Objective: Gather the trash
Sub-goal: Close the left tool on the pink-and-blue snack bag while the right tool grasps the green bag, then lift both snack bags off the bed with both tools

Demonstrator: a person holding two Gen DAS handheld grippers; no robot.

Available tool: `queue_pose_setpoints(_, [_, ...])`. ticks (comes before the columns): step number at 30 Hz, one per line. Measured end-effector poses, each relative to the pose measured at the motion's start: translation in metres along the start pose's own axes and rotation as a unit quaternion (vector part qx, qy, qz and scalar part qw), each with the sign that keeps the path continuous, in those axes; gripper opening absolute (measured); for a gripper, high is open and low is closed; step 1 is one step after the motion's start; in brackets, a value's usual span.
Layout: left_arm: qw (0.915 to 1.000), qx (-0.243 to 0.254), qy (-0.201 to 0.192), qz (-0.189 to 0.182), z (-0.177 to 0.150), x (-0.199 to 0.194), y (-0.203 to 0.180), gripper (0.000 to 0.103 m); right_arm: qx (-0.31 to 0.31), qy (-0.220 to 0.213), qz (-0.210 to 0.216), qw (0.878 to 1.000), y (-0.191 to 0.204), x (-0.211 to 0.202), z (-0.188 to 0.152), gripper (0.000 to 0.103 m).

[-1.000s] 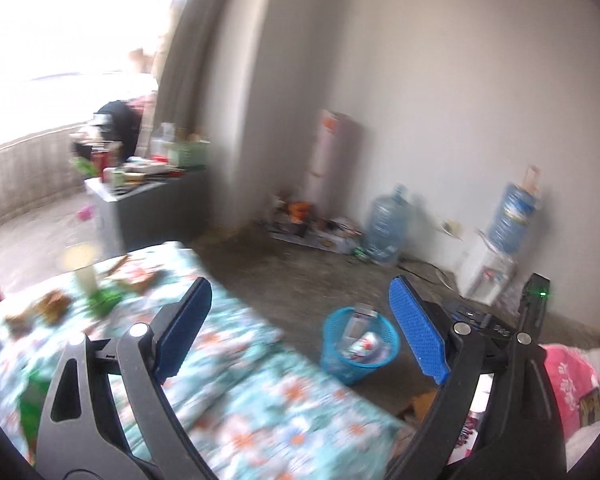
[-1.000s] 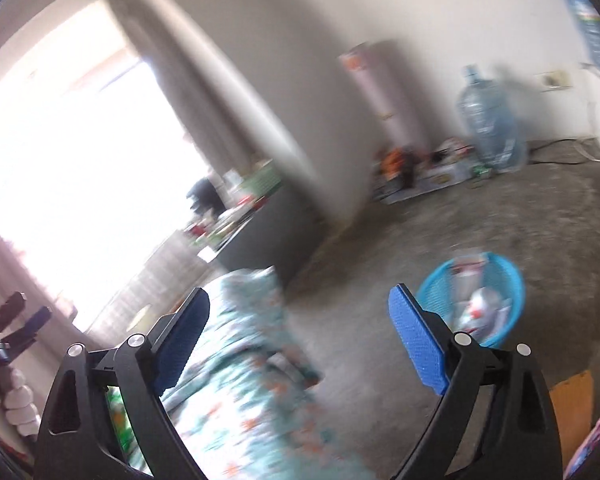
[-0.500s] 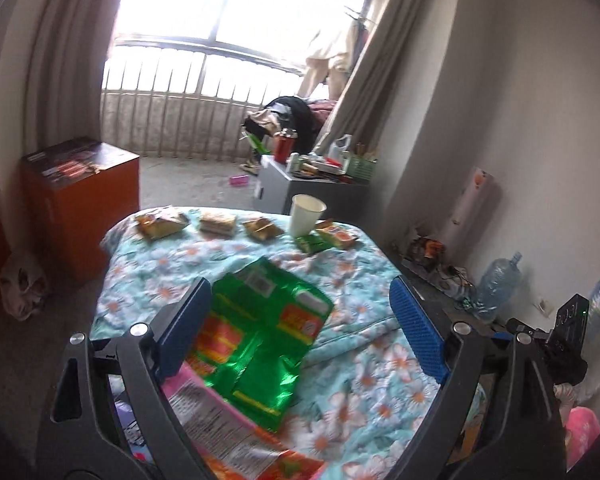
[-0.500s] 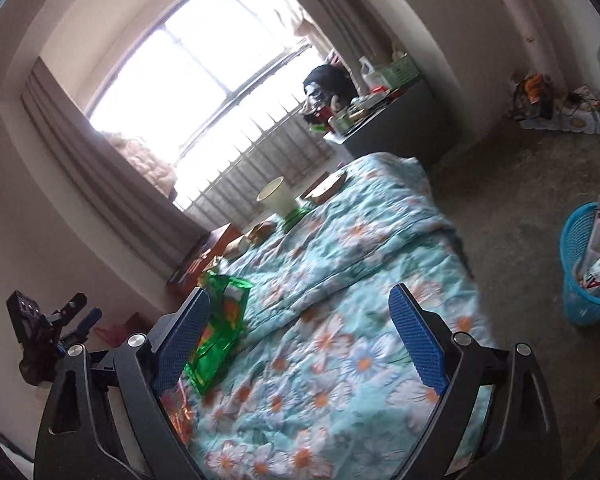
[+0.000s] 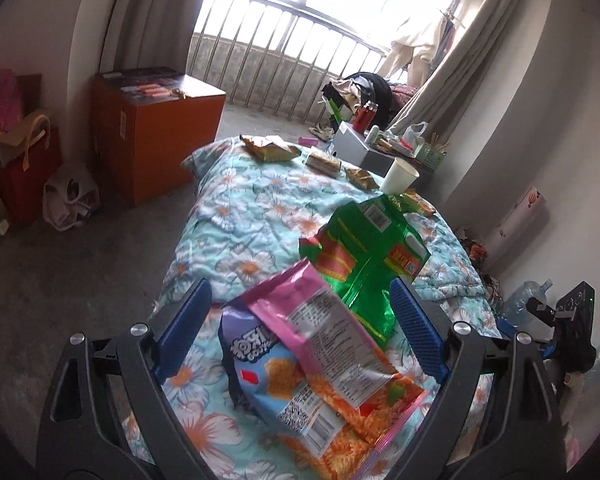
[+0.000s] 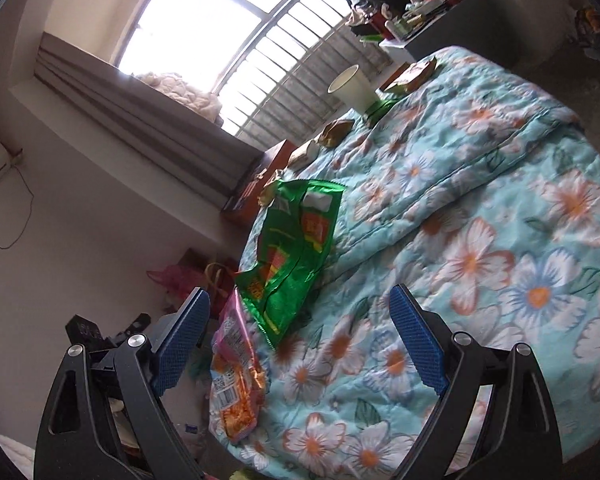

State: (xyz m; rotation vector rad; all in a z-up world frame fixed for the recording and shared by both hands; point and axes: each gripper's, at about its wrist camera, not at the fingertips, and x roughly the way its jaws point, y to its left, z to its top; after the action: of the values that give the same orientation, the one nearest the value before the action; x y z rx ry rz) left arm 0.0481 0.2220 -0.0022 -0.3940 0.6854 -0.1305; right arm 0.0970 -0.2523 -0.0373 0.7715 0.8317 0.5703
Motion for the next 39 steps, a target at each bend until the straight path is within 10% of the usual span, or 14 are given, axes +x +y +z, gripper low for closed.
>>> queue_pose_setpoints(19, [0.9848, -0.119, 0.125, -0.022, -0.083, 0.053, 0.053, 0.057, 0.121, 0.095, -0.009, 0.988, -0.023, 0.159, 0.015, 0.055])
queue_pose_setpoints(25, [0.9841, -0.125, 0.125, -0.019, -0.08, 0.065, 0.051, 0.037, 0.141, 0.089, -0.017, 0.986, -0.034, 0.177, 0.008, 0.011])
queue_pose_setpoints(32, [0.9865, -0.102, 0.119, -0.049, -0.073, 0.075, 0.034, 0.014, 0.103, 0.022, -0.029, 0.994, -0.041, 0.114, 0.027, 0.007])
queue_pose_setpoints(39, [0.987, -0.04, 0.125, -0.093, -0.06, 0.097, -0.009, 0.012, 0.094, -0.056, -0.097, 0.989, -0.076, -0.021, 0.034, 0.007])
